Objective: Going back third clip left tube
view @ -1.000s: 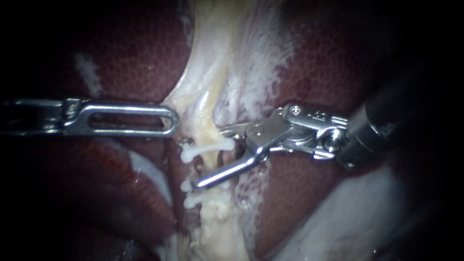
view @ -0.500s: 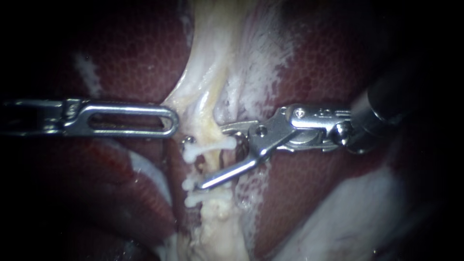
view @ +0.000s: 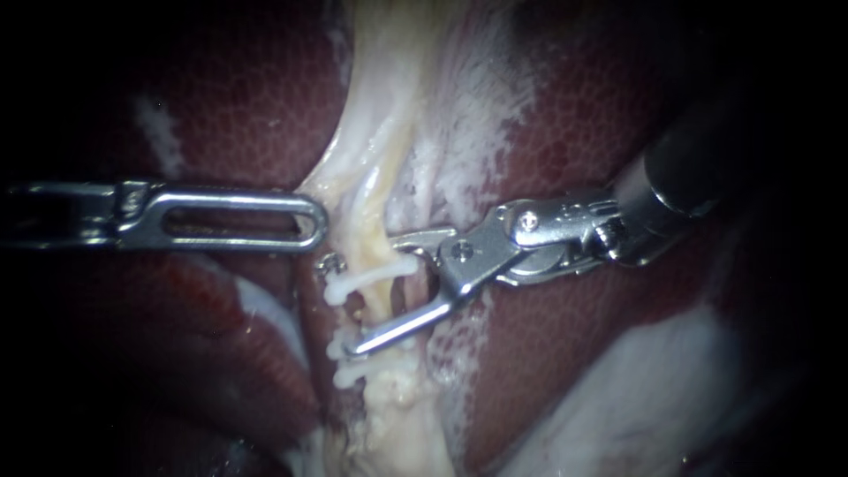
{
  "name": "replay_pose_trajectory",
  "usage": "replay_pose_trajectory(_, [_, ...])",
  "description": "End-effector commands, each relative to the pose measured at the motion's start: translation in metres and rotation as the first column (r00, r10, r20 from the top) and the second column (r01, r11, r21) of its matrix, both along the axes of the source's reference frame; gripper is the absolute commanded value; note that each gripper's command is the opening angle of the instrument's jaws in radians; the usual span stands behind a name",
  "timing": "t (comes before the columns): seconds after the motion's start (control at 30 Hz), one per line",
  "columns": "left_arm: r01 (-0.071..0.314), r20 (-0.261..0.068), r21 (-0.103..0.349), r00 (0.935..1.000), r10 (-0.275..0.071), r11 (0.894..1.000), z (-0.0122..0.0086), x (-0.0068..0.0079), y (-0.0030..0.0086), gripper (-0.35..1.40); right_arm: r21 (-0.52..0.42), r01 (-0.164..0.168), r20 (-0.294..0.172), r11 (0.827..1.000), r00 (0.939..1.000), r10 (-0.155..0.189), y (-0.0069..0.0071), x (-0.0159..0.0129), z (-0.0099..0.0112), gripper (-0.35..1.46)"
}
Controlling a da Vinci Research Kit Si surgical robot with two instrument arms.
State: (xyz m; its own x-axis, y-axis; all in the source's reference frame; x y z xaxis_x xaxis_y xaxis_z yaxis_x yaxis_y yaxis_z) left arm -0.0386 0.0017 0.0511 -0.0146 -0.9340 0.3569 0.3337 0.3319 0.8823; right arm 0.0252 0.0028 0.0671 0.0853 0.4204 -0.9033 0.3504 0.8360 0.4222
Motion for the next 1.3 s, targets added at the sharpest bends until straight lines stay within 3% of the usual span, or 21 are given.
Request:
replay_pose_trajectory(0.03, [0.000,0.000,0.000,1.0000,0.000,1.000,0.0000,0.0000,0.0000,-0.35,0.000,-0.001,0.001,1.000,1.0000,0.001,0.0001,-0.0001,0.0002,0.60])
replay_pose_trajectory(0.4, [0.000,0.000,0.000,1.0000,0.000,1.000,-0.0001,0.0001,-0.0001,-0.35,0.000,-0.027,0.023,1.000,0.9994,0.027,0.0012,-0.0033,0.0012,0.60])
replay_pose_trajectory(0.63, [0.000,0.000,0.000,1.0000,0.000,1.000,-0.0001,0.0001,-0.0001,-0.35,-0.006,-0.025,0.024,1.000,0.9994,0.025,0.0009,-0.0049,0.0009,0.60])
replay_pose_trajectory(0.87, [0.000,0.000,0.000,1.0000,0.000,1.000,0.0000,0.0001,-0.0001,-0.35,0.013,-0.041,0.053,0.999,0.9978,0.040,0.0006,-0.0084,-0.0007,0.60])
replay_pose_trajectory(1.13, [0.000,-0.001,-0.002,1.0000,0.000,1.000,0.0003,0.0000,-0.0002,-0.35,0.026,-0.073,0.108,0.997,0.9918,0.070,0.0018,-0.0148,-0.0029,0.60])
replay_pose_trajectory(1.3, [0.000,-0.001,-0.004,1.0000,0.000,1.000,0.0007,-0.0002,-0.0003,-0.35,0.032,-0.101,0.133,0.994,0.9864,0.096,0.0024,-0.0165,-0.0040,0.60])
